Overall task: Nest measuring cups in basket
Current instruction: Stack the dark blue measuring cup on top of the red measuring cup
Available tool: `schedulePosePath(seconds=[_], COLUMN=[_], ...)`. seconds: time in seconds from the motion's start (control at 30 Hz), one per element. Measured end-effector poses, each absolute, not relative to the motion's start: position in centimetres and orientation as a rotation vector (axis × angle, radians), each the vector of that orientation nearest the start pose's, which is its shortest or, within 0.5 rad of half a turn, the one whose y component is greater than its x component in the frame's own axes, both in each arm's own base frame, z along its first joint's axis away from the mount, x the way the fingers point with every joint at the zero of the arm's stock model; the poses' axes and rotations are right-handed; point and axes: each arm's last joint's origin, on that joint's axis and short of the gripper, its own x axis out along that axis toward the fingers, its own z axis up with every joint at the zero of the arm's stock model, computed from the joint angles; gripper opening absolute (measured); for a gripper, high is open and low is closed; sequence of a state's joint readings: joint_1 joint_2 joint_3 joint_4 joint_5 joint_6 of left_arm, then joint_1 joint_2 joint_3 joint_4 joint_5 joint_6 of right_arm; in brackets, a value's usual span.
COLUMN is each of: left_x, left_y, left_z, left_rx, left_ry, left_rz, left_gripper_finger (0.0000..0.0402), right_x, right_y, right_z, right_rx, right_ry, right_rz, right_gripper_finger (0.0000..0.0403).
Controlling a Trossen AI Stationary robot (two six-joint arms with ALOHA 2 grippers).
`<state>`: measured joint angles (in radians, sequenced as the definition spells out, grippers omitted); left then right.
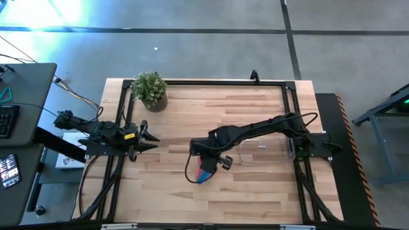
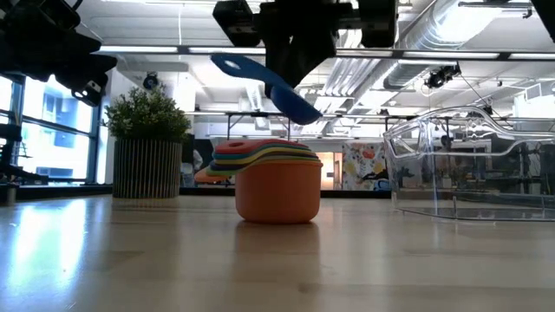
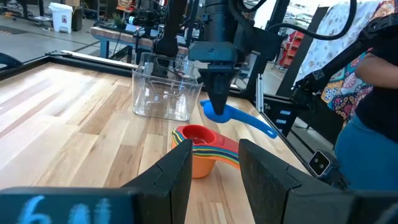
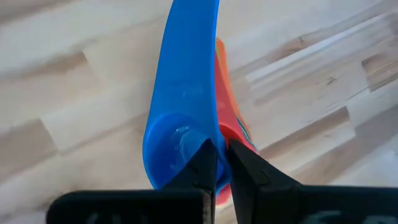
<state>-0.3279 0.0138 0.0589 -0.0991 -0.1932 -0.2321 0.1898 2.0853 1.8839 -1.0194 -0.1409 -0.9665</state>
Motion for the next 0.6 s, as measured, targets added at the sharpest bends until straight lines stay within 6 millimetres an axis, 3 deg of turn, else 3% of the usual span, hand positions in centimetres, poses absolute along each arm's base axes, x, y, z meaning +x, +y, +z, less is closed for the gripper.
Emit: schedulePosePath(seconds=[0.2,0.6], left_x=[9.1,9.1], left_y=[-2.5,-2.5], left_z=[17.3,17.3], left_rx=[-0.218,-0.218], left_ry=[0.068,0.067], left_rz=[-0.128,-0.128], left_gripper_finger=[0.0122,0.0122], right_x=[42.8,43.5], right_y=[7.9,6.2], right_z=[25.2,24.9], right_rx=[-0.938,-0.856], right_ry=[0.971,0.928], right_rz=[0.878,0.897], right_gripper_finger=[0.0012,0.0012])
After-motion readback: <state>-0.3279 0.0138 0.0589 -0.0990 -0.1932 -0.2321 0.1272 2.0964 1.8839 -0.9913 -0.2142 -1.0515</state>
